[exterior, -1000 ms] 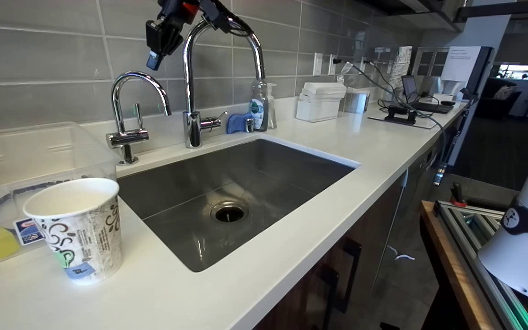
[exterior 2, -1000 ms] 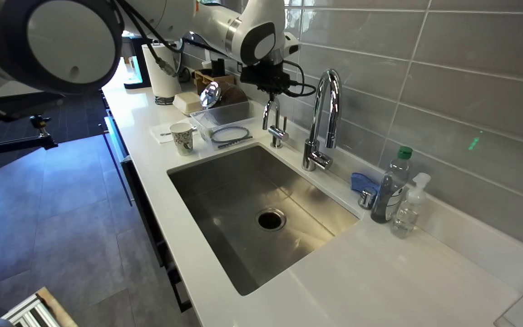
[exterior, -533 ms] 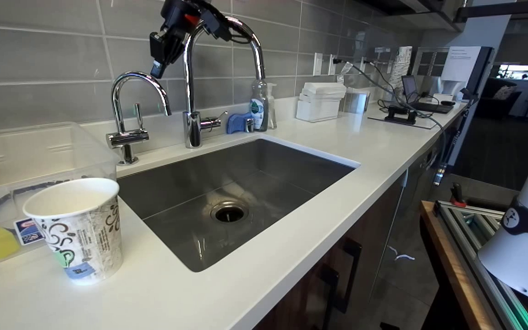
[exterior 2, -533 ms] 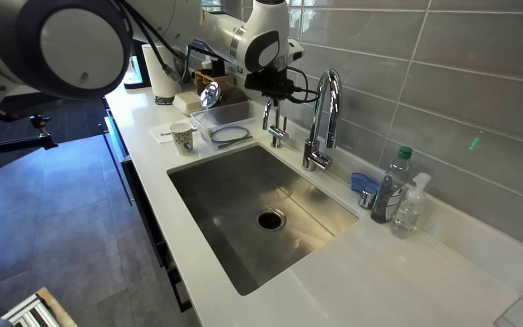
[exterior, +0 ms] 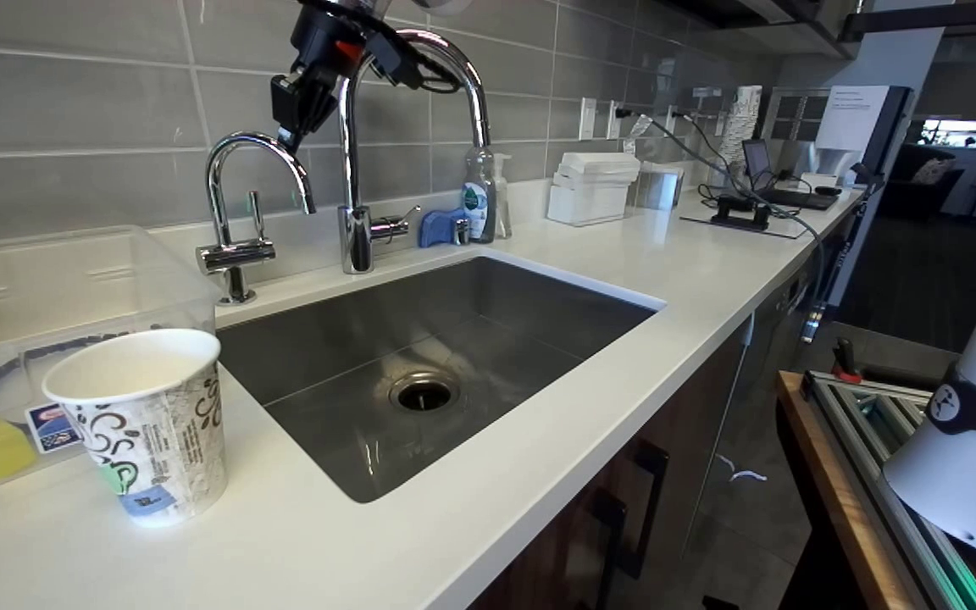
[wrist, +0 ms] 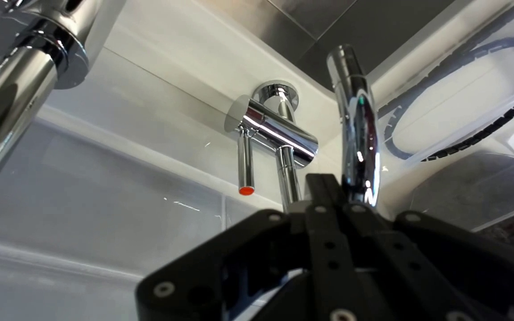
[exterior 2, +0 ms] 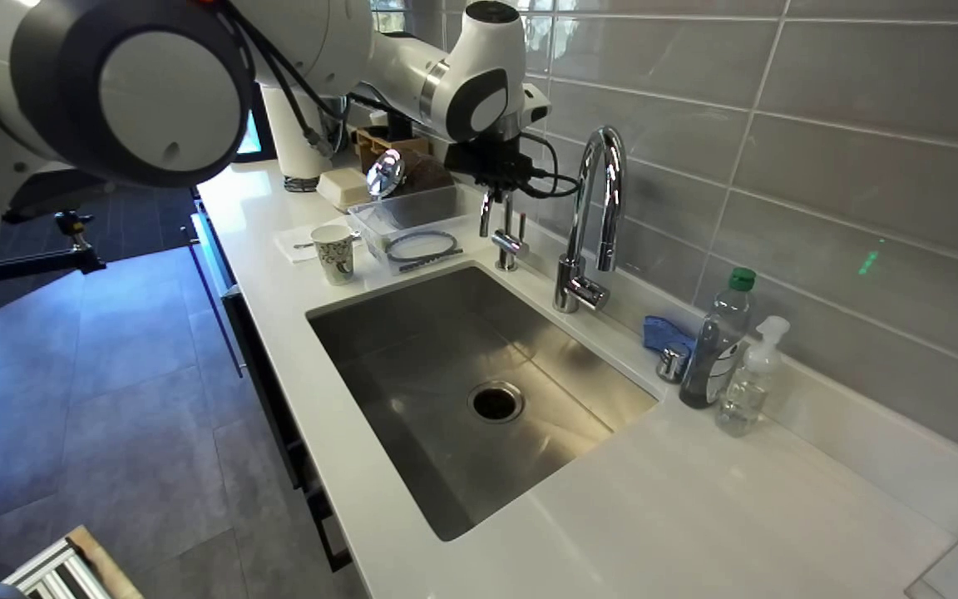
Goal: Push the faucet on the left to the left.
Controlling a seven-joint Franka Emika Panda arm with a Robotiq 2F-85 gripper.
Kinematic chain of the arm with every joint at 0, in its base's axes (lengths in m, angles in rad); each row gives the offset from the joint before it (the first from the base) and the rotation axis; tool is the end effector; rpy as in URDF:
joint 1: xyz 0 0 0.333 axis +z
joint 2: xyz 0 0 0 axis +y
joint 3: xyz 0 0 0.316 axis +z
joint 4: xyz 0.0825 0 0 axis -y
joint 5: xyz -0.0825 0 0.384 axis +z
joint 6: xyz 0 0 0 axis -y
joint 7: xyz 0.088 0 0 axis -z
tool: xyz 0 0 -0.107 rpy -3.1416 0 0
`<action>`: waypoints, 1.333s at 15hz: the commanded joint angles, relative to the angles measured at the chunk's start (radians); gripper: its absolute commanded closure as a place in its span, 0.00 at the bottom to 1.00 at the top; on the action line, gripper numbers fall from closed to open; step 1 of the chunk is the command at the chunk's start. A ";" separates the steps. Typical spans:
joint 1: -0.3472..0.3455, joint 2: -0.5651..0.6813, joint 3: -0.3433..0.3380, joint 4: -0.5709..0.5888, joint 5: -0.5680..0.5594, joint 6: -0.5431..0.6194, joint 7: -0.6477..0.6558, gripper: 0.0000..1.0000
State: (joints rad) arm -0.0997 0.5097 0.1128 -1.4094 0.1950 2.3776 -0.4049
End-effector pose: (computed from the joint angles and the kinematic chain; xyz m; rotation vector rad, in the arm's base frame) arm 0.7413 -0.0058 0.4602 -2.9008 -0.4106 -0.7357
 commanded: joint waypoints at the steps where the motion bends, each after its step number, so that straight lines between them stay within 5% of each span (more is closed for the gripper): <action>1: 0.002 0.013 0.022 0.027 0.008 -0.036 -0.008 1.00; 20: 0.082 0.049 0.010 0.074 -0.086 -0.041 0.100 1.00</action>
State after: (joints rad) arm -0.0396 0.5250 0.1157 -1.3851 0.1117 2.3679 -0.3313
